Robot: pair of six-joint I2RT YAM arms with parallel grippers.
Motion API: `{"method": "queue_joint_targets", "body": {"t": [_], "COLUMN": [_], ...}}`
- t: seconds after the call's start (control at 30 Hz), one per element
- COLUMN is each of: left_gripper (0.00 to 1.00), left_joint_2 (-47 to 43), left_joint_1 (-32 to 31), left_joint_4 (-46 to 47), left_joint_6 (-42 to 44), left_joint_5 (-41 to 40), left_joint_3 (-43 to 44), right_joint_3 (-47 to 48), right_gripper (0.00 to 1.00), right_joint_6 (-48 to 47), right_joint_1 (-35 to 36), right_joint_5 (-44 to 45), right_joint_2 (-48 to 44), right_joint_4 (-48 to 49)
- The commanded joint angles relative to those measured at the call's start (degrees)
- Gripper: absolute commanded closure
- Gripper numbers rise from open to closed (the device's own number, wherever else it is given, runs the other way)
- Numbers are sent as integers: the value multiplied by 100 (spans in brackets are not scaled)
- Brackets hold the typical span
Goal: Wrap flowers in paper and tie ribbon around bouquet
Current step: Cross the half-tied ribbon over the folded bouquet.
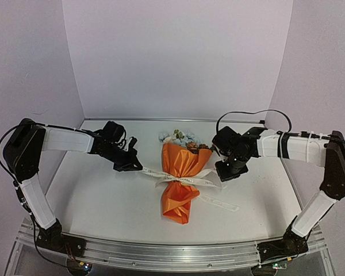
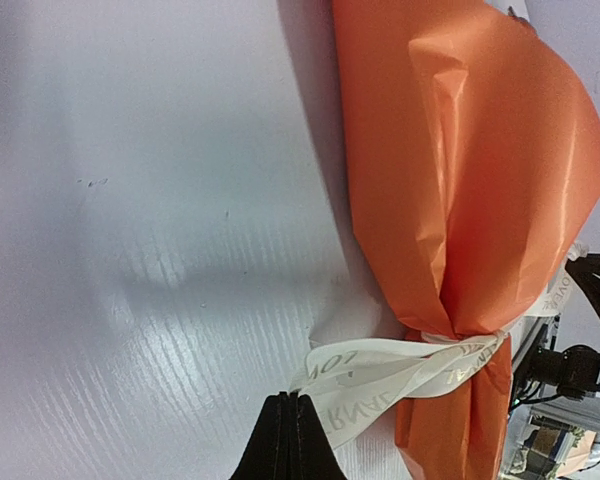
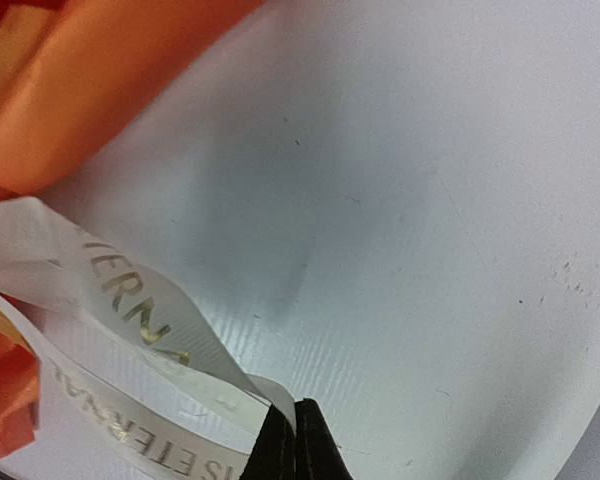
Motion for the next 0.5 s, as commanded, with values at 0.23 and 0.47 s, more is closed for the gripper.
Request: {"method": "queue_joint_targets", "body": {"t": [0.23, 0.47], "left_gripper": [100, 100], "left_joint_2": [157, 173], "left_joint_1": [22, 23], "left_joint_4": [478, 478], "left_joint_6": [96, 37], "left_joint_5": [204, 312], "left_joint_3": [858, 754], "right_joint_3": [1080, 891], "right_gripper": [100, 75], "right_joint_6": [297, 493], "right_joint_1": [-156, -170], "right_joint_5": [3, -422], "right_joint_2": [551, 402], "right_joint_4": [-13, -97]}}
